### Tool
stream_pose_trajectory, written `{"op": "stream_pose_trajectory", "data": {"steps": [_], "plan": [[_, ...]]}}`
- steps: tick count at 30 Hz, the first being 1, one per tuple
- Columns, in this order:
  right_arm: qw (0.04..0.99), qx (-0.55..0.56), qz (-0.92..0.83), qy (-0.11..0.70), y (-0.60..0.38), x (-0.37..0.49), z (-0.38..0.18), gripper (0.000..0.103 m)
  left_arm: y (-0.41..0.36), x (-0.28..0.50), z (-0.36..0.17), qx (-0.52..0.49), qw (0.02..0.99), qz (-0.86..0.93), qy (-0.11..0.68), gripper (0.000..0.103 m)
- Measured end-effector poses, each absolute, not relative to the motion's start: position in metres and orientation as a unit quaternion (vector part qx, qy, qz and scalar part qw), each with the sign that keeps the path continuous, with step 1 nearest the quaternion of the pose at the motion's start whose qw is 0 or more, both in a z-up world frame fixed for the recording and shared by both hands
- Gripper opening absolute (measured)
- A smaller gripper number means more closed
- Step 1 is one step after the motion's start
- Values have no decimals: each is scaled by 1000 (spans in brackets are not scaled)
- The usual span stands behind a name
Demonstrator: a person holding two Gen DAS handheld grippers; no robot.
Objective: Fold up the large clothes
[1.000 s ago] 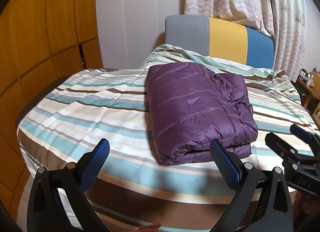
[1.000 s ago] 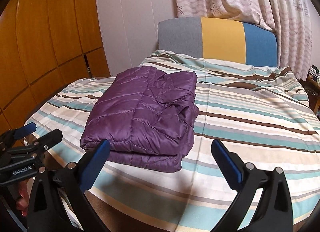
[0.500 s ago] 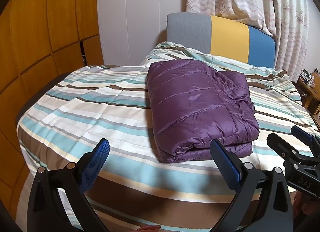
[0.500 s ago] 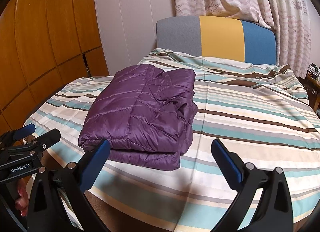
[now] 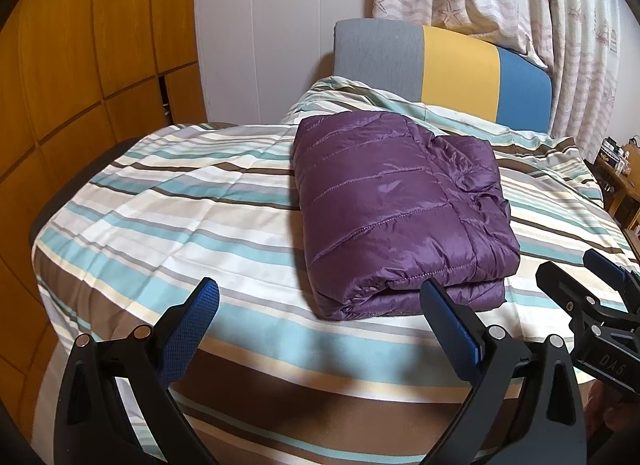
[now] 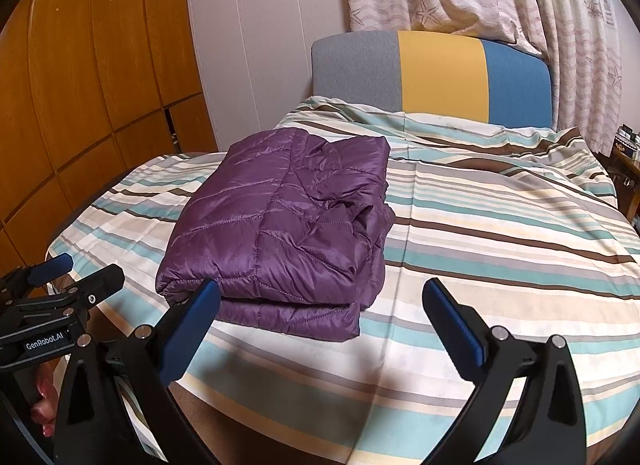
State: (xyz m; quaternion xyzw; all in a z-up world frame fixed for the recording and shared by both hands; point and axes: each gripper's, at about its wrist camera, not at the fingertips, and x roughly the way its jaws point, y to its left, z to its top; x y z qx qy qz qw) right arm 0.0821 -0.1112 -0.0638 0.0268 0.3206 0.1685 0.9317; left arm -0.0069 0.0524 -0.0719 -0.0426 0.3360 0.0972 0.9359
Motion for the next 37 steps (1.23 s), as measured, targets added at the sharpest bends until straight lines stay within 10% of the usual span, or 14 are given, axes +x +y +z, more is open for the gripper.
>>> {"op": "stream_pose_trajectory", "data": {"steps": [37], "plan": [[927, 33, 161, 336, -116, 88, -71, 101, 61, 4, -92, -54, 918, 114, 377, 100]]}}
